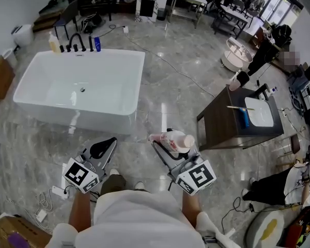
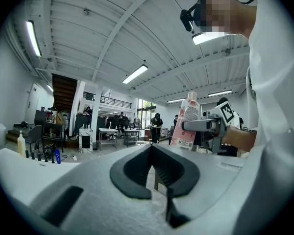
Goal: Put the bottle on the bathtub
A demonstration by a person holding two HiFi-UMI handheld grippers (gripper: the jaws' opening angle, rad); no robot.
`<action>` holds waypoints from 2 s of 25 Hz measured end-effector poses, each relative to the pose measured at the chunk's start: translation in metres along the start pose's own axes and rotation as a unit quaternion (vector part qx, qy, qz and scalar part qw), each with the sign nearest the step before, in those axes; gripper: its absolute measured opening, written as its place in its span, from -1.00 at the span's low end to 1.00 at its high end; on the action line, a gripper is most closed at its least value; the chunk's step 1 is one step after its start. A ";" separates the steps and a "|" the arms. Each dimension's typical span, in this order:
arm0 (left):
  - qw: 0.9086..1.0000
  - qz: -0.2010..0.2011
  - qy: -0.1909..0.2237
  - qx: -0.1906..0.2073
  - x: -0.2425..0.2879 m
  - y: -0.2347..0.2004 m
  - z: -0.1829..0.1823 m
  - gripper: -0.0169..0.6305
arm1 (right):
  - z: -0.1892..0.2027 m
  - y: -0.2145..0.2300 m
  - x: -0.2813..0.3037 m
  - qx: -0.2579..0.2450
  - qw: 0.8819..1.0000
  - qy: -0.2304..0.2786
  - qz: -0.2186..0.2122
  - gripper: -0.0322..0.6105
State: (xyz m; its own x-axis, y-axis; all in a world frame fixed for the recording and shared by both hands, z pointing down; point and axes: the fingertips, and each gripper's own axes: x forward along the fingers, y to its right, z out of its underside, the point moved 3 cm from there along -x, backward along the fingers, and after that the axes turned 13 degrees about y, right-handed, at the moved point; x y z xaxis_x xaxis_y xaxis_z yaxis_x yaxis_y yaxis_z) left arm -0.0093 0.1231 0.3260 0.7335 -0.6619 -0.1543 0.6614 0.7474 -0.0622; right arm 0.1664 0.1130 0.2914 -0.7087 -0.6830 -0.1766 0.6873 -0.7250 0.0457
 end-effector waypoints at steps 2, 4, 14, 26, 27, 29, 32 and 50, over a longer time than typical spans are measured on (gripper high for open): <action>1.000 -0.001 0.001 0.001 0.010 -0.018 -0.002 -0.94 | 0.000 0.013 0.014 -0.002 1.000 0.002 0.008 -0.15; 1.000 -0.004 0.004 0.001 0.020 -0.038 0.002 -0.94 | 0.005 0.026 0.028 -0.004 1.000 0.002 0.013 -0.15; 1.000 0.024 0.001 -0.013 0.102 -0.219 0.032 -0.94 | 0.054 0.118 0.191 -0.002 0.999 -0.001 0.045 -0.15; 0.998 0.051 0.003 -0.028 0.191 -0.419 0.025 -0.94 | 0.075 0.201 0.368 0.000 0.998 -0.019 0.065 -0.15; 0.998 0.053 -0.001 -0.024 0.197 -0.426 0.027 -0.94 | 0.078 0.207 0.375 0.001 0.998 -0.023 0.064 -0.15; 0.999 0.051 -0.010 -0.010 0.210 -0.441 0.033 -0.94 | 0.085 0.220 0.384 0.002 0.998 -0.030 0.062 -0.15; 0.999 0.039 -0.017 -0.003 0.233 -0.458 0.042 -0.94 | 0.095 0.248 0.392 0.006 0.998 -0.034 0.058 -0.15; 0.999 -0.007 -0.040 -0.036 0.307 -0.540 0.142 -0.94 | 0.188 0.373 0.497 0.009 0.998 -0.068 -0.005 -0.15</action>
State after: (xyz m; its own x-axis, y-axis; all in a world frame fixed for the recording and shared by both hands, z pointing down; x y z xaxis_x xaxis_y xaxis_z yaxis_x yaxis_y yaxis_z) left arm -0.1197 -0.4919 0.4523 0.7365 -0.6722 -0.0749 0.6604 0.7386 -0.1352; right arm 0.0404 -0.5138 0.4057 -0.7316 -0.6804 -0.0421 0.6778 -0.7326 0.0618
